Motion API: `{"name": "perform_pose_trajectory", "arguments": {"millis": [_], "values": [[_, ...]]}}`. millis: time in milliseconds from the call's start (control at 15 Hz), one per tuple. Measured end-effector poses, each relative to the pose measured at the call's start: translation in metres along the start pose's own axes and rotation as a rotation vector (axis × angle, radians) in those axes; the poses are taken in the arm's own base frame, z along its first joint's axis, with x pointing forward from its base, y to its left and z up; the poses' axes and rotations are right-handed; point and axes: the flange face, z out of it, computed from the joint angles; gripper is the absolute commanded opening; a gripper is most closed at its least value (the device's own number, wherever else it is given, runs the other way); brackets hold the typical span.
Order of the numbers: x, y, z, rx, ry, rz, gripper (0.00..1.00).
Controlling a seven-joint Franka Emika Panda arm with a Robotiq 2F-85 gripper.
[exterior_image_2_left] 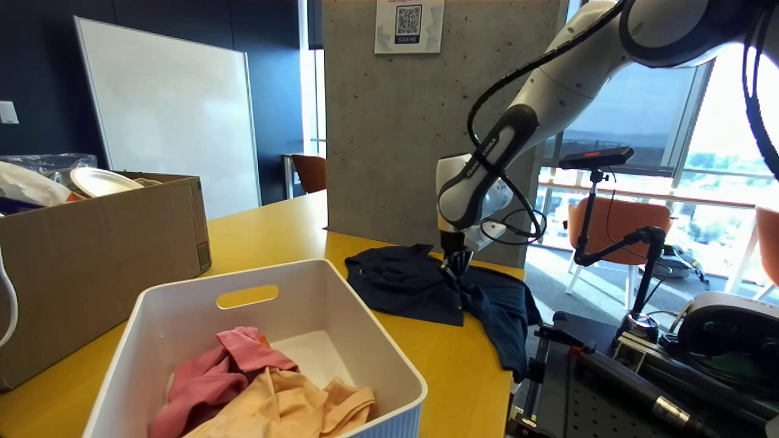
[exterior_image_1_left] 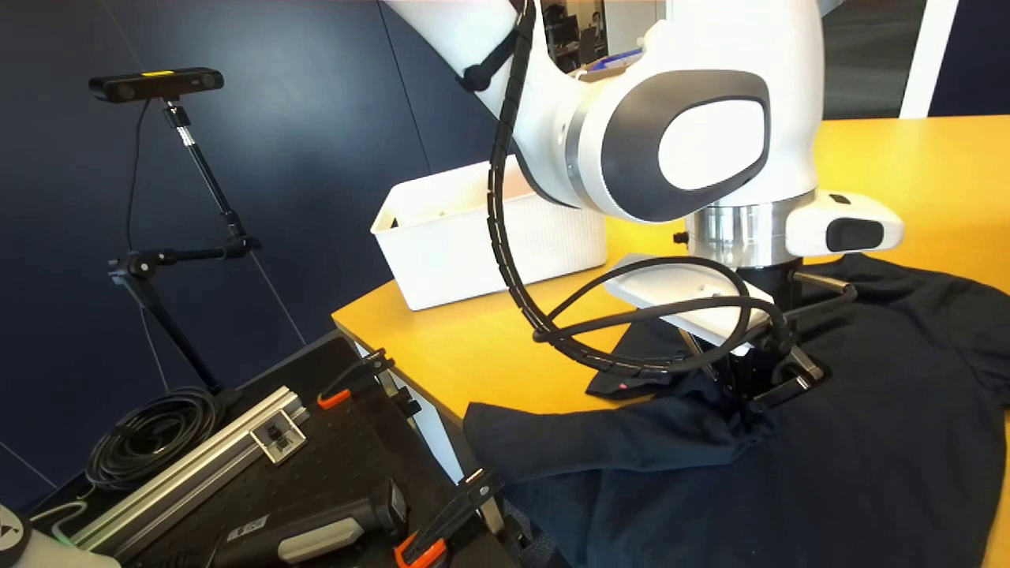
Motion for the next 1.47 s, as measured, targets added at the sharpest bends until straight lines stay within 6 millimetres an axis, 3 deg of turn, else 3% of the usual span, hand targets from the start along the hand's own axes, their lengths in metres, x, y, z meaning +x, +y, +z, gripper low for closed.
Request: {"name": "perform_pose_trajectory", "arguments": {"millis": [200, 667, 1000, 1200, 1467], "values": [[0.008, -0.02, -0.006, 0.019, 0.024, -0.021, 0.01], [0.037, -0.115, -0.064, 0.182, 0.138, -0.068, 0.01], [0.044, -0.122, -0.078, 0.233, 0.165, -0.059, 0.01], [0.048, -0.13, -0.075, 0.248, 0.163, -0.087, 0.01], [0.056, -0.158, -0.061, 0.262, 0.13, -0.127, 0.01]]}}
